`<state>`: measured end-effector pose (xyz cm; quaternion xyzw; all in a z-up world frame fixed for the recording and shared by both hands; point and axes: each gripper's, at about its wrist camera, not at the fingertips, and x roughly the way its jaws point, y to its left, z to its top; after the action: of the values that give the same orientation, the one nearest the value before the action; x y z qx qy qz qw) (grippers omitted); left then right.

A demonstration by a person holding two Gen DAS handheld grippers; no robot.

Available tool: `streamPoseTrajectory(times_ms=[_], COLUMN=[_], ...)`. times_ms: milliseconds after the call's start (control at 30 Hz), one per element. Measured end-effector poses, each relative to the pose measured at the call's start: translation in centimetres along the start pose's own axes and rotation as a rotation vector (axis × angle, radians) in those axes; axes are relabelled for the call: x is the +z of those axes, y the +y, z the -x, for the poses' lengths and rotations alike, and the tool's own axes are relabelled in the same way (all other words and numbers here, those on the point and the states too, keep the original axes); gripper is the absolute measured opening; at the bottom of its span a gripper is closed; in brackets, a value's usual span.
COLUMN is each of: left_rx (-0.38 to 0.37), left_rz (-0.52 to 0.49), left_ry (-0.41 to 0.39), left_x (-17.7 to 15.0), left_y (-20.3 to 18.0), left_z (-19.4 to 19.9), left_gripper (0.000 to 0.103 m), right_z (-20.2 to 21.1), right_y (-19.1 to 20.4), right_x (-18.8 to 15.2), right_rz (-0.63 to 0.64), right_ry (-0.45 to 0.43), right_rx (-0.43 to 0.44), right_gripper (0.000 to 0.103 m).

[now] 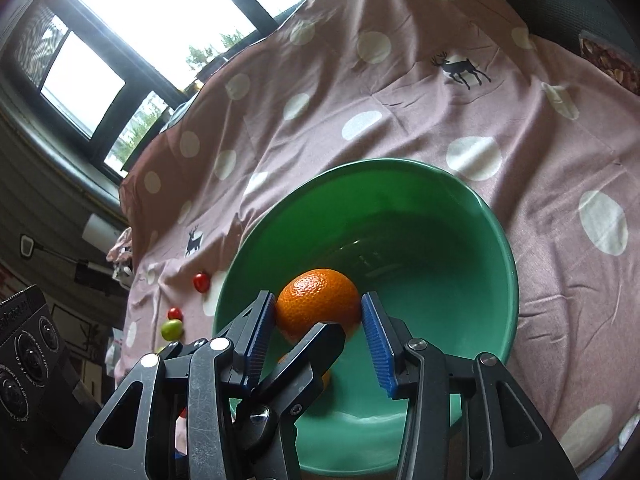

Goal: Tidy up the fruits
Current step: 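Carry the second orange with the right gripper over the green bowl, then open the right gripper to drop the orange into the bowl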

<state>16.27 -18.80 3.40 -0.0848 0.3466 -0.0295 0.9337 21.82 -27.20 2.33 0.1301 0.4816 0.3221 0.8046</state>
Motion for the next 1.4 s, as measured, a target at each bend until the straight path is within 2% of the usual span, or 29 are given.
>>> streamPoseTrajectory(times_ms=[700,1300,1400], left_rx=[-0.058,-0.067,-0.088], left_rz=[0.06,0.078,0.089], left_ry=[0.044,0.071,0.073], left_x=[-0.3,-0.4,-0.4], left_y=[1.0,1.4,1.5], left_z=[-1.0,-1.6,-1.6], left_gripper=[0.04,0.038,0.036], right_z=[-0.7,-1.0,-0.9], right_y=[0.3,0.2,0.1], right_x=[0.1,-0.1,-0.1], right_rz=[0.018,0.021,0.021], right_ry=[0.02,0.028,0.025], right_rx=[-0.082,-0.095,-0.069], right_gripper=[0.047,0.047,0.047])
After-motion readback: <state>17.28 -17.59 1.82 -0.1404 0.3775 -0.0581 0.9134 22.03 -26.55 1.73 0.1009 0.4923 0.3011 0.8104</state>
